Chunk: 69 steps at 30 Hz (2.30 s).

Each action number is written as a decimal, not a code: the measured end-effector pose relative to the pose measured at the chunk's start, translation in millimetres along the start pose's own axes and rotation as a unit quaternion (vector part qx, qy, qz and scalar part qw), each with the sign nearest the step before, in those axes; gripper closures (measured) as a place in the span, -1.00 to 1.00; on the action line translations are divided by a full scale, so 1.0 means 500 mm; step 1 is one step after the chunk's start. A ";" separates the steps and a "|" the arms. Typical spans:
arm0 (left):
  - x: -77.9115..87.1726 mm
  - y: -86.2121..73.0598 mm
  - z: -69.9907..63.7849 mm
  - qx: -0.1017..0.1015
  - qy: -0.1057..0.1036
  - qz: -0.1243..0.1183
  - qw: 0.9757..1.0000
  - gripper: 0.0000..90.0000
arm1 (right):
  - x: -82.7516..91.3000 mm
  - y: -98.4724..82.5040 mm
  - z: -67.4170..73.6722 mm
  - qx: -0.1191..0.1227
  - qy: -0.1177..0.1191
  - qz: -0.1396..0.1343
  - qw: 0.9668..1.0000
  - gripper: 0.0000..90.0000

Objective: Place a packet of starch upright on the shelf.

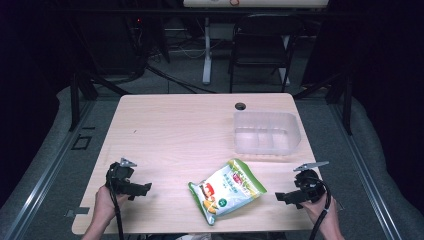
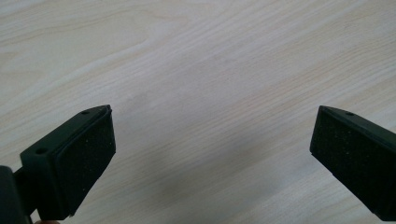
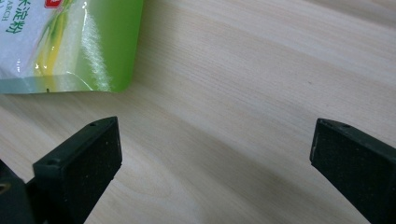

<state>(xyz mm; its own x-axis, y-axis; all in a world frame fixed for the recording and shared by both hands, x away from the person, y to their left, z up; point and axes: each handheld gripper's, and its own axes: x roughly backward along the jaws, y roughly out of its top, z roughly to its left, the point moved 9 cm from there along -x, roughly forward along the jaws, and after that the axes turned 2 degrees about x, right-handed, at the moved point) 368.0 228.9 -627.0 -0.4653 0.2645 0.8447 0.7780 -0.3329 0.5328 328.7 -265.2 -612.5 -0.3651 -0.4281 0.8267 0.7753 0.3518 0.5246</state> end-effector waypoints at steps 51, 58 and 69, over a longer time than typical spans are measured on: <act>-0.004 0.001 -0.009 -0.013 -0.009 0.009 1.000 -0.99 | -0.076 0.092 0.120 0.014 0.098 0.036 0.994 -0.84; -0.002 0.001 -0.010 -0.015 -0.011 0.008 1.000 -0.99 | -0.080 0.081 0.121 0.006 0.104 0.048 0.993 -0.83; -0.002 0.001 -0.012 -0.016 -0.016 0.010 1.000 -0.99 | -0.058 0.037 0.115 -0.040 0.132 0.044 0.989 -0.79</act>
<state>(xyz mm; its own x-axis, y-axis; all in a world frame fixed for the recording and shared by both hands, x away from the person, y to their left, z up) 366.3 223.1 -627.5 -0.4356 0.2855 0.8537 0.7732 -0.3669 0.5173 324.1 -198.3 -615.1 -0.1549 -0.6044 0.7815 0.8407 0.3349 0.4256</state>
